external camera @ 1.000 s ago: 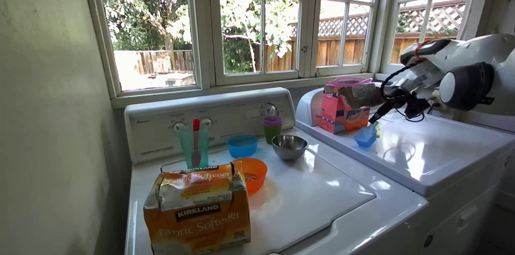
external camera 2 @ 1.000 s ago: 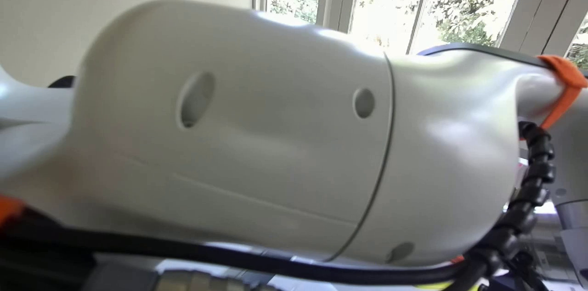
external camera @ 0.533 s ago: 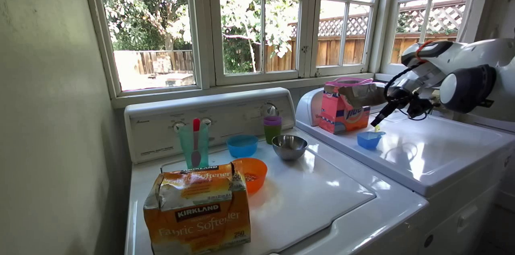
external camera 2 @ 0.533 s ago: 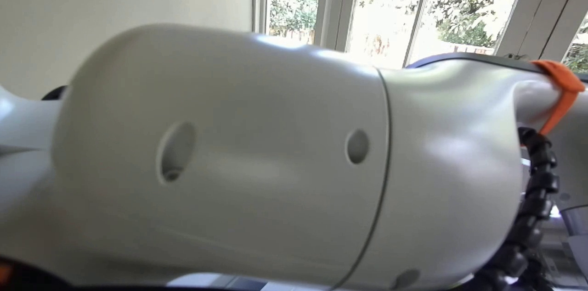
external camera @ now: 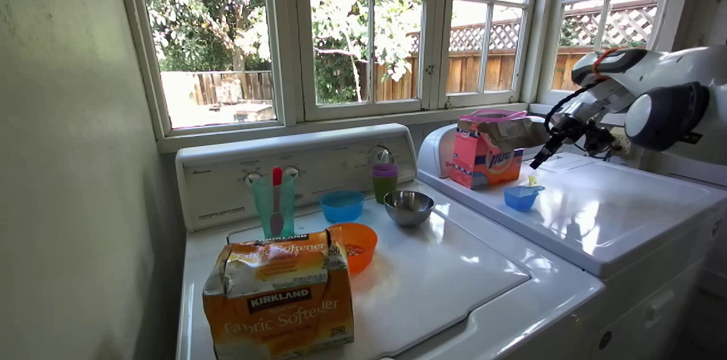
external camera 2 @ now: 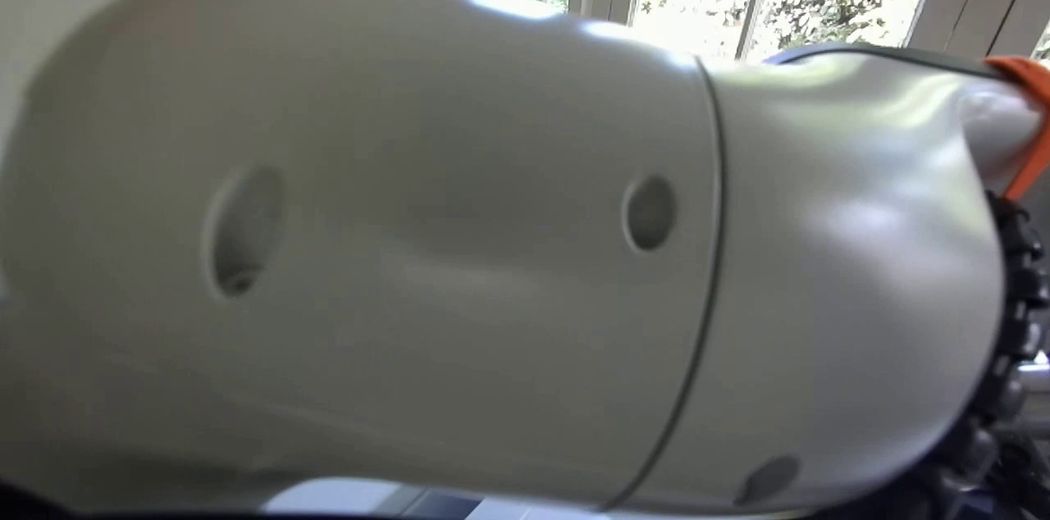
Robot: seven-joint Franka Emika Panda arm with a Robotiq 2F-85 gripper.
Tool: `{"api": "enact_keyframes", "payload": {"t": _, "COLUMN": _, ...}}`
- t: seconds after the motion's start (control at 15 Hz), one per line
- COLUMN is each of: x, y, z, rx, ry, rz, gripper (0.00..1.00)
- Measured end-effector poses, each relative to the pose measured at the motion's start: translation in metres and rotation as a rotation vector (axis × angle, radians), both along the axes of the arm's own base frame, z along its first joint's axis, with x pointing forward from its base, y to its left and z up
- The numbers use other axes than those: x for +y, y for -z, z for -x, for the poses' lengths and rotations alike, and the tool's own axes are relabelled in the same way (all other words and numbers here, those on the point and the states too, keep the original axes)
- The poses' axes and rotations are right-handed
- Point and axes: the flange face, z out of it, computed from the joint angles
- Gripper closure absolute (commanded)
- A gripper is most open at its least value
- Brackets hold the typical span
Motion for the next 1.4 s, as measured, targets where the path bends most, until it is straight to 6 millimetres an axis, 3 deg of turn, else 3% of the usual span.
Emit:
{"api": "enact_keyframes", "payload": {"t": 0.6, "x": -0.016, "y": -0.099, "z": 0.001, "rx": 0.108, "ry": 0.227, "rz": 0.2, "gripper": 0.0}}
{"api": "enact_keyframes", "payload": {"t": 1.4, "x": -0.003, "y": -0.223, "z": -0.006, "rx": 0.016, "ry": 0.384, "rz": 0.396, "gripper": 0.0}}
